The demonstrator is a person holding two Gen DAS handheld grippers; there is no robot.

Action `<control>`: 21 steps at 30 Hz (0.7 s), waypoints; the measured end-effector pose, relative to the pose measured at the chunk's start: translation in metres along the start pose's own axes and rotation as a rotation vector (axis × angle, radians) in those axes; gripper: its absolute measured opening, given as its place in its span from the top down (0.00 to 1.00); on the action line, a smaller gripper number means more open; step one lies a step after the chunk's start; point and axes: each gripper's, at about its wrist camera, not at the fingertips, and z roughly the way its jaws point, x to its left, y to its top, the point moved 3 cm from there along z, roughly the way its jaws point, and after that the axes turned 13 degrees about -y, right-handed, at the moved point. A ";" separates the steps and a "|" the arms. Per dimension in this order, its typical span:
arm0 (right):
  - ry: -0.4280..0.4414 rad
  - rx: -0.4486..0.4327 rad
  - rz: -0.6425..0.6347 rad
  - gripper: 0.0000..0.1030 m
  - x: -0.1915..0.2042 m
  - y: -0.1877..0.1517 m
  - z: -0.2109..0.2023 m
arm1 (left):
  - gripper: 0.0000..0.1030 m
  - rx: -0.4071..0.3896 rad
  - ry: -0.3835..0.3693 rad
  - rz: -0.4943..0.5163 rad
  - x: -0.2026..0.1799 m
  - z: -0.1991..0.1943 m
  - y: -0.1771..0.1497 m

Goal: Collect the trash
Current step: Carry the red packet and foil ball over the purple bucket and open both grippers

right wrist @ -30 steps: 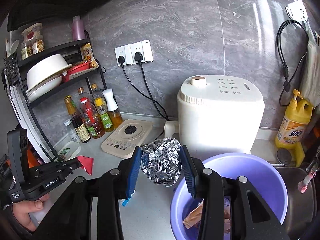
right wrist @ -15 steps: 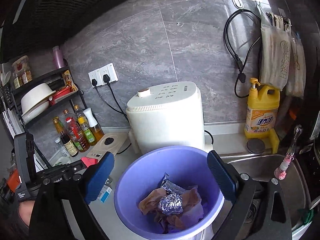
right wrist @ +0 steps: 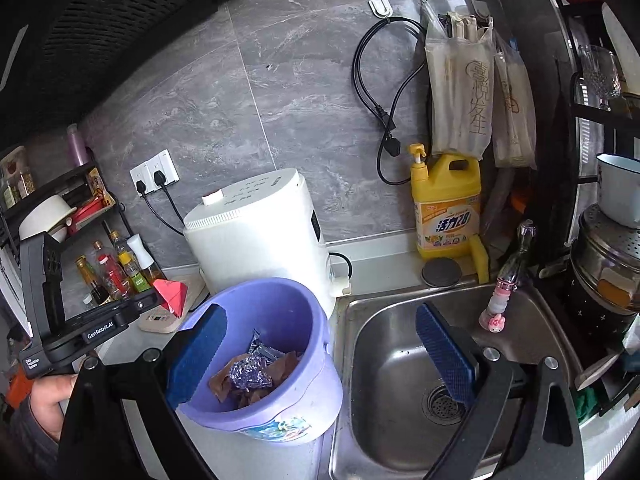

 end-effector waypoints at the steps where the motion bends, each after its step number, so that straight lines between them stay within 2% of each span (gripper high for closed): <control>1: -0.008 0.000 0.010 0.10 -0.006 -0.001 -0.001 | 0.96 0.002 -0.001 0.007 -0.004 0.004 0.002; 3: -0.023 0.001 0.034 0.10 -0.018 -0.005 -0.003 | 0.96 -0.002 -0.018 0.024 -0.011 0.010 0.008; 4: -0.031 0.003 0.044 0.10 -0.022 -0.006 -0.003 | 0.93 -0.003 -0.020 0.035 -0.014 0.013 0.011; 5: -0.037 0.005 0.054 0.10 -0.027 -0.007 -0.003 | 0.85 -0.001 -0.015 0.039 -0.015 0.015 0.014; 6: -0.040 0.007 0.062 0.10 -0.029 -0.009 -0.002 | 0.51 -0.001 -0.002 0.036 -0.014 0.016 0.016; 7: -0.040 0.010 0.067 0.10 -0.031 -0.010 -0.002 | 0.21 -0.018 0.016 0.028 -0.012 0.014 0.019; 9: -0.035 0.015 0.070 0.10 -0.031 -0.013 0.000 | 0.19 -0.056 0.035 0.018 -0.009 0.007 0.021; 15: 0.021 0.022 0.058 0.10 -0.011 -0.013 0.008 | 0.11 -0.031 0.094 -0.011 0.012 -0.009 0.011; 21: 0.093 0.039 0.012 0.10 0.026 -0.011 0.015 | 0.07 -0.055 0.177 -0.063 0.042 -0.043 -0.002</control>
